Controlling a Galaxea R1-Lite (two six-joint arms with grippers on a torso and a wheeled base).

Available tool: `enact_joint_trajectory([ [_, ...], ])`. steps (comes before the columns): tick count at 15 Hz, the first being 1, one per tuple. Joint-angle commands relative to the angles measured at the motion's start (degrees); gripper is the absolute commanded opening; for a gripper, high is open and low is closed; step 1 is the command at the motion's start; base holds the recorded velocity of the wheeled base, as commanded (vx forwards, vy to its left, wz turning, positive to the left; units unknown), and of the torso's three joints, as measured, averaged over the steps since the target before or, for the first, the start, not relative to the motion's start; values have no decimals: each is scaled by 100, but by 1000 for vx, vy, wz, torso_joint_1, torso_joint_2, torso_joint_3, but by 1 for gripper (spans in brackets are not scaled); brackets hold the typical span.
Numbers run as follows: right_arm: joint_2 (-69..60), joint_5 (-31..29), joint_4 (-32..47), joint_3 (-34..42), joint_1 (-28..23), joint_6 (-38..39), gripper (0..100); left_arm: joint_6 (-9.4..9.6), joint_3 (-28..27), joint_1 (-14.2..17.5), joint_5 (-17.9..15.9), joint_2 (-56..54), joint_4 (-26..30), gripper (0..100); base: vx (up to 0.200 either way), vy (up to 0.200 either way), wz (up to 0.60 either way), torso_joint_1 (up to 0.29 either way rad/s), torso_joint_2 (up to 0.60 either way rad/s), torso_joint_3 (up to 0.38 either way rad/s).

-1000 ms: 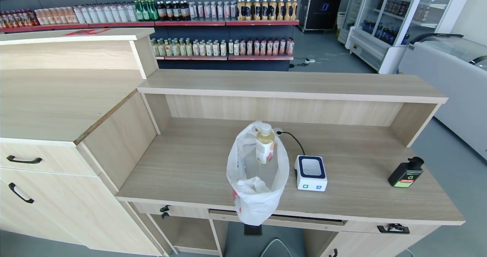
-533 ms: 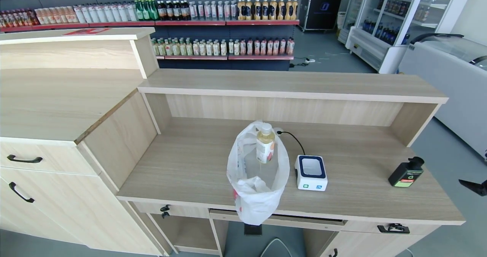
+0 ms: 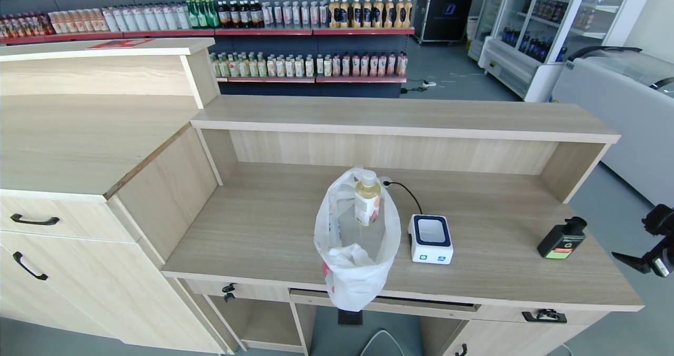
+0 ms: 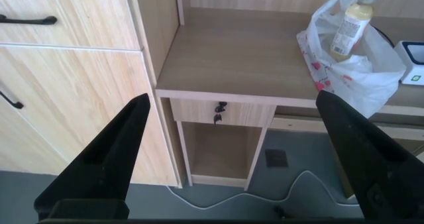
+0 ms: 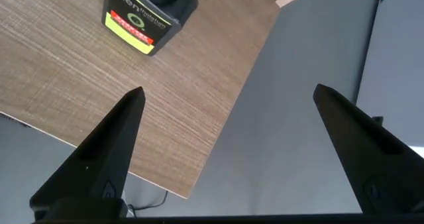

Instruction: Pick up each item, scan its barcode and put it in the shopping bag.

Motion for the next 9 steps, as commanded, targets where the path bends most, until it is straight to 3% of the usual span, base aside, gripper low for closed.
enact_joint_trajectory([
  [1, 173, -10, 8, -149, 54, 0, 100, -4, 1, 0, 1, 1, -1, 100, 0, 0, 0, 0, 0, 0],
  [9, 683, 7, -1, -518, 449, 0, 100, -4, 1, 0, 1, 1, -1, 100, 0, 0, 0, 0, 0, 0],
])
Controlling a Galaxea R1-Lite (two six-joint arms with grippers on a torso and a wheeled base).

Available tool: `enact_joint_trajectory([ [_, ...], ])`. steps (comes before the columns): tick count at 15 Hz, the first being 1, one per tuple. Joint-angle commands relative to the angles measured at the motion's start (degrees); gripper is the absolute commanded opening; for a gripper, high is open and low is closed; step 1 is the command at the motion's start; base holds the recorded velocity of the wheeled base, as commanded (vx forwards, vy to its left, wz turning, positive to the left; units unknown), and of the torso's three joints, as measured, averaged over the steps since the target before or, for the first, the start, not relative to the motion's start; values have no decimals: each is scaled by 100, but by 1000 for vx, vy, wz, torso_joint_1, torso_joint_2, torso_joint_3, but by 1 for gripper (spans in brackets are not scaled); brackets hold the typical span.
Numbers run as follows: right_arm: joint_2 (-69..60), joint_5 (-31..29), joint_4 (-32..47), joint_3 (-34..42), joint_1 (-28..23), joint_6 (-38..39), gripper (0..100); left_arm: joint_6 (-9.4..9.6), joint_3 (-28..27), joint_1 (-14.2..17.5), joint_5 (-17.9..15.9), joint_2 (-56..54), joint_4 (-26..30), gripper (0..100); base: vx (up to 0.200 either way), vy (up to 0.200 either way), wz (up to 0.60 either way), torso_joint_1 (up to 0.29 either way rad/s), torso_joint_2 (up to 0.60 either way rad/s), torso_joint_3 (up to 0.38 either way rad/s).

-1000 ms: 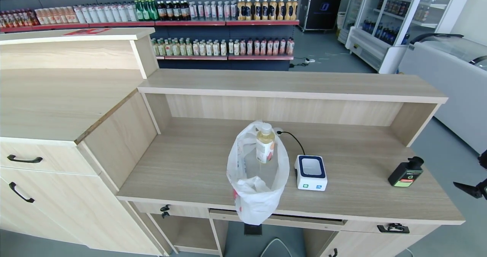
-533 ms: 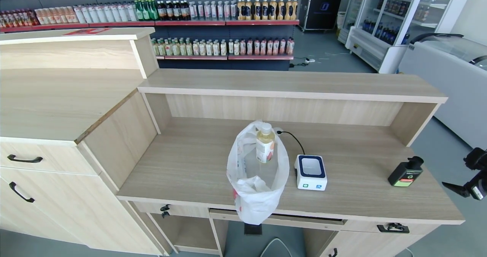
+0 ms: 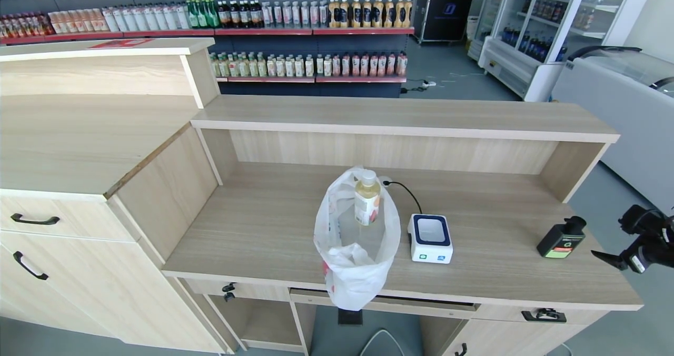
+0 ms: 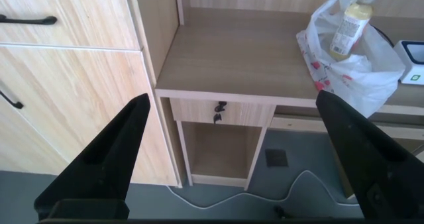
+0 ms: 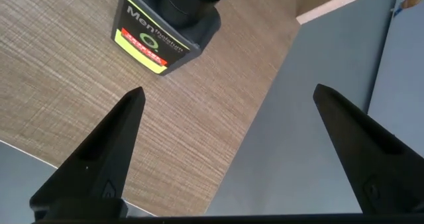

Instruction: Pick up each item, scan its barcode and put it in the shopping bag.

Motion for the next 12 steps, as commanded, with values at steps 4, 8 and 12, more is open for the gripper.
enact_joint_trajectory([
  [4, 380, 23, -2, -285, 337, 34, 100, -2, 1, 0, 1, 1, -1, 100, 0, 0, 0, 0, 0, 0],
  [8, 635, 31, -2, -566, 487, 34, 100, -2, 1, 0, 1, 1, -1, 100, 0, 0, 0, 0, 0, 0],
  [12, 793, 31, -2, -628, 566, 34, 100, -2, 1, 0, 1, 1, -1, 100, 0, 0, 0, 0, 0, 0],
])
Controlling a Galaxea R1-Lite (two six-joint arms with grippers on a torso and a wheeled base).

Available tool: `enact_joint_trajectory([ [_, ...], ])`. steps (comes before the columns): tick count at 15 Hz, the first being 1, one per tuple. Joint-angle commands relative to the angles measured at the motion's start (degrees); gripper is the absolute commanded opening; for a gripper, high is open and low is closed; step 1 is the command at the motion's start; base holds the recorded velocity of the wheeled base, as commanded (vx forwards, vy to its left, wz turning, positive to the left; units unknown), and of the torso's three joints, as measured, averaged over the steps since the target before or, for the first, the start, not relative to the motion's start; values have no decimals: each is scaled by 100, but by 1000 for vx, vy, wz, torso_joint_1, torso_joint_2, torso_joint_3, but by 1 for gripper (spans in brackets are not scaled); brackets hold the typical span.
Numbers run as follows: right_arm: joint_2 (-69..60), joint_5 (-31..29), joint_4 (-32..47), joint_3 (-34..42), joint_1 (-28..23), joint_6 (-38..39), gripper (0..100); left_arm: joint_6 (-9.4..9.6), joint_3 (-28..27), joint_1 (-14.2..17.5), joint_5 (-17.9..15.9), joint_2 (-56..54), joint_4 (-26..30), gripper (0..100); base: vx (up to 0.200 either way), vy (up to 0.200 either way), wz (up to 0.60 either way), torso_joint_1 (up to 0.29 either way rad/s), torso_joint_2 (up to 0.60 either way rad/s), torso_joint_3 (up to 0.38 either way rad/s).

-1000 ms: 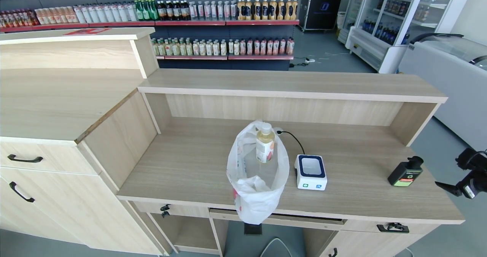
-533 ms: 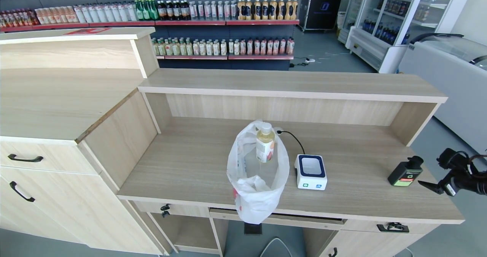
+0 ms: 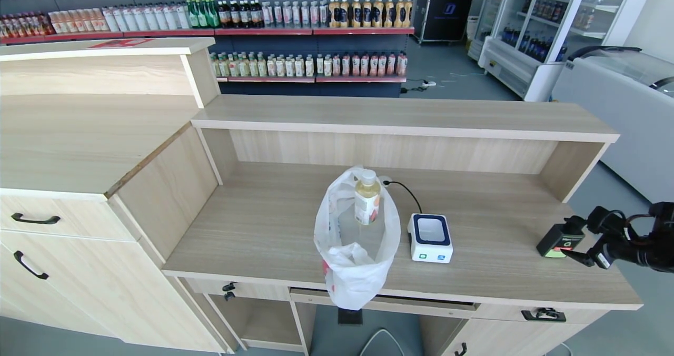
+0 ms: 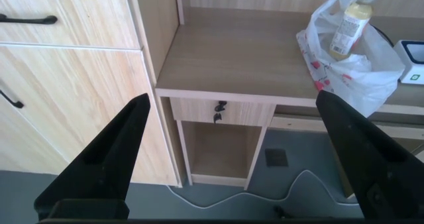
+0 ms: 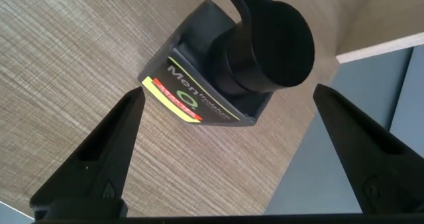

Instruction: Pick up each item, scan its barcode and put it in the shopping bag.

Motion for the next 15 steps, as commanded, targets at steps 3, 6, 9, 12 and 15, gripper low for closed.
enact_joint_trajectory([
  [3, 146, -5, -1, -71, 169, 86, 100, -2, 1, 0, 1, 1, -1, 100, 0, 0, 0, 0, 0, 0],
  [6, 198, -5, -1, -185, 292, 139, 100, -2, 1, 0, 1, 1, -1, 100, 0, 0, 0, 0, 0, 0],
  [9, 260, -5, -1, -264, 371, 139, 100, -2, 1, 0, 1, 1, -1, 100, 0, 0, 0, 0, 0, 0],
  [12, 286, -14, -1, -291, 424, 139, 100, -2, 1, 0, 1, 1, -1, 100, 0, 0, 0, 0, 0, 0],
  [15, 304, -23, -10, -282, 433, 139, 0, -2, 1, 0, 1, 1, -1, 100, 0, 0, 0, 0, 0, 0],
])
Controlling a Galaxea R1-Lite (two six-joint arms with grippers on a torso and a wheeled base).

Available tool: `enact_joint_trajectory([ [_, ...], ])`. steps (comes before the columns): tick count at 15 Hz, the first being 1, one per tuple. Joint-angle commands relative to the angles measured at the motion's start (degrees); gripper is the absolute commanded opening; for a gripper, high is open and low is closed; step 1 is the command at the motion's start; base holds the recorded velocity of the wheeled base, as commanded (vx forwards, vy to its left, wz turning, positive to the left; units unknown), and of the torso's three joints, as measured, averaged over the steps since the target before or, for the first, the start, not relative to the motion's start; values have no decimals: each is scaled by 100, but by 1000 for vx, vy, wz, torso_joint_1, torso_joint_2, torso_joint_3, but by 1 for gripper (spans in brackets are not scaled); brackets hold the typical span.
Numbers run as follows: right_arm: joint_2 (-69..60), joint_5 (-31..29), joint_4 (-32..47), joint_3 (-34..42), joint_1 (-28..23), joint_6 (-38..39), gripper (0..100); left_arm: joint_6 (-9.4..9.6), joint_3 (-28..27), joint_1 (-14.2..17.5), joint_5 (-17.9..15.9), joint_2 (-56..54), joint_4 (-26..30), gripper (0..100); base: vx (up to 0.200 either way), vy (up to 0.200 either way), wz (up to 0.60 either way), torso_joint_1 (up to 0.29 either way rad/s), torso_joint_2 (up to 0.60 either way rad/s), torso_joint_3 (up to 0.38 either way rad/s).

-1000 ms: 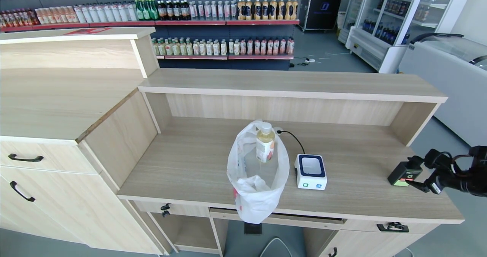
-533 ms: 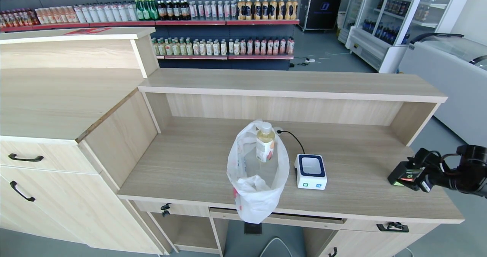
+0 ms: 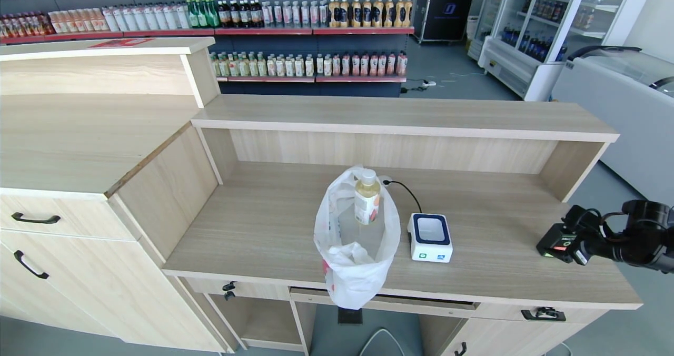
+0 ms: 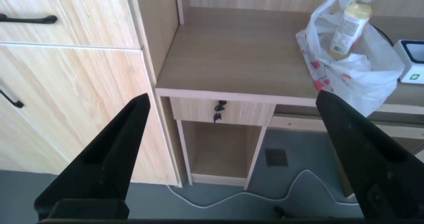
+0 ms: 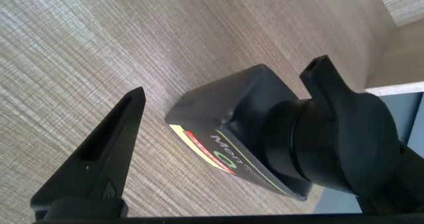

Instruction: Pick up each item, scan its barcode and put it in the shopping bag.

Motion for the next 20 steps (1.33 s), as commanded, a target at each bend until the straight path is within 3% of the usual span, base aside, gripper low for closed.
enact_joint_trajectory([
  [1, 9, 0, 1, 2, 2, -2, 0, -2, 1, 0, 1, 1, -1, 100, 0, 0, 0, 0, 0, 0],
  [7, -70, 9, -69, 108, 2, -20, 0, -2, 1, 0, 1, 1, -1, 100, 0, 0, 0, 0, 0, 0],
  [9, -475, 9, -570, 327, 29, -38, 0, -2, 1, 0, 1, 1, -1, 100, 0, 0, 0, 0, 0, 0],
  [13, -2646, 79, -1159, 1769, -77, -143, 0, -2, 1, 0, 1, 1, -1, 100, 0, 0, 0, 0, 0, 0],
  [16, -4219, 1028, -2548, 3720, -437, -899, 0, -2, 1, 0, 1, 1, -1, 100, 0, 0, 0, 0, 0, 0],
  [17, -4553, 1635, -2688, 3992, -446, -1303, 0, -2, 1, 0, 1, 1, -1, 100, 0, 0, 0, 0, 0, 0],
  [18, -4860, 2426, -2636, 4001, -367, -2173, 0, -2, 1, 0, 1, 1, -1, 100, 0, 0, 0, 0, 0, 0],
  [20, -5273, 2804, -2434, 4027, 407, -3870, 0, -2, 1, 0, 1, 1, -1, 100, 0, 0, 0, 0, 0, 0],
])
